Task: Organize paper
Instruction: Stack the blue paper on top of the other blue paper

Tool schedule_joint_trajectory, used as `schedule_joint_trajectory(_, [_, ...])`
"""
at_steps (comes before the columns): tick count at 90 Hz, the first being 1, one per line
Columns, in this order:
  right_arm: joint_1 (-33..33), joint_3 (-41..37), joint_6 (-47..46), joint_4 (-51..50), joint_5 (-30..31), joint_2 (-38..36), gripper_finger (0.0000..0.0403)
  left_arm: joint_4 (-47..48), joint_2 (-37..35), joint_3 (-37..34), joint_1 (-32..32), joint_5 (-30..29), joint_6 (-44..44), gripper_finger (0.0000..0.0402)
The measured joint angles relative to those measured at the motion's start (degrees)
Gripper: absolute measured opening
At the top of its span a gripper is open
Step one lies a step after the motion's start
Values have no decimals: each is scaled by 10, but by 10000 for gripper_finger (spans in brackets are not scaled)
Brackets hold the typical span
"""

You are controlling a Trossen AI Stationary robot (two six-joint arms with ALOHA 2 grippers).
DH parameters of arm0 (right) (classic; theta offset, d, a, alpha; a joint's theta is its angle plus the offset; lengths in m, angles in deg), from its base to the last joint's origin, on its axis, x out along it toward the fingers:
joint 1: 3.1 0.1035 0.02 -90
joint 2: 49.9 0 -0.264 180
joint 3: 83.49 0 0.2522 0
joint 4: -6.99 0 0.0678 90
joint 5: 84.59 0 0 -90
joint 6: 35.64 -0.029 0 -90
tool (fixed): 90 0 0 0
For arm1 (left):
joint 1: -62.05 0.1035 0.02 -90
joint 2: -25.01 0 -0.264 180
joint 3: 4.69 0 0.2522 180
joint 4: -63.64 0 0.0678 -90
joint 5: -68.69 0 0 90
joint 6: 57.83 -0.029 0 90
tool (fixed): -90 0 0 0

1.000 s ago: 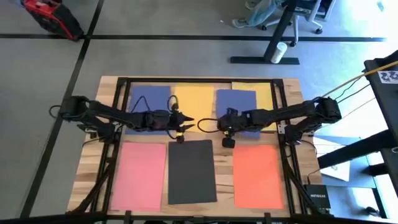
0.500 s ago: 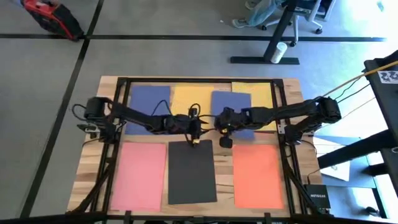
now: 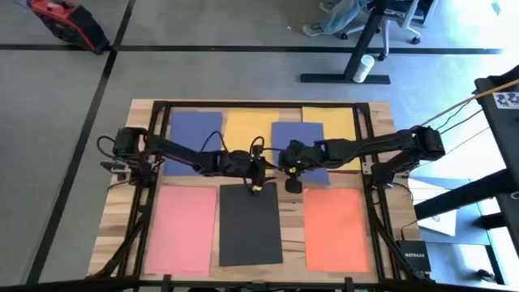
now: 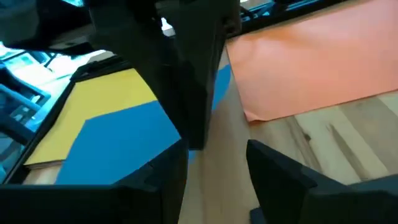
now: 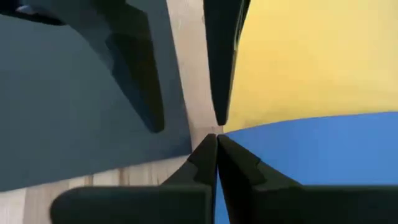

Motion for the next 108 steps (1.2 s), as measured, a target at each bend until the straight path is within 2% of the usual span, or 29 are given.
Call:
schedule_joint_trajectory(38, [0, 0, 0, 11, -15, 0, 0, -4, 30, 19, 8, -4, 10, 146])
schedule_joint_trajectory(50, [0, 0, 0, 12, -17, 0, 0, 10, 29, 29, 8, -4, -2, 107])
schedule_joint_trajectory(63, [0, 0, 0, 17, -18, 0, 0, 44, 28, 33, 8, -4, -11, 24])
schedule_joint_trajectory(67, [0, 0, 0, 20, -18, 0, 0, 44, 28, 33, 8, -4, -10, 10])
schedule_joint_trajectory(93, [0, 0, -2, 27, -24, -1, 4, 44, 28, 33, 5, -20, -53, 0])
schedule_joint_trajectory(108, [0, 22, -4, 6, -28, -8, 31, 61, 27, 33, 4, -22, -59, 0])
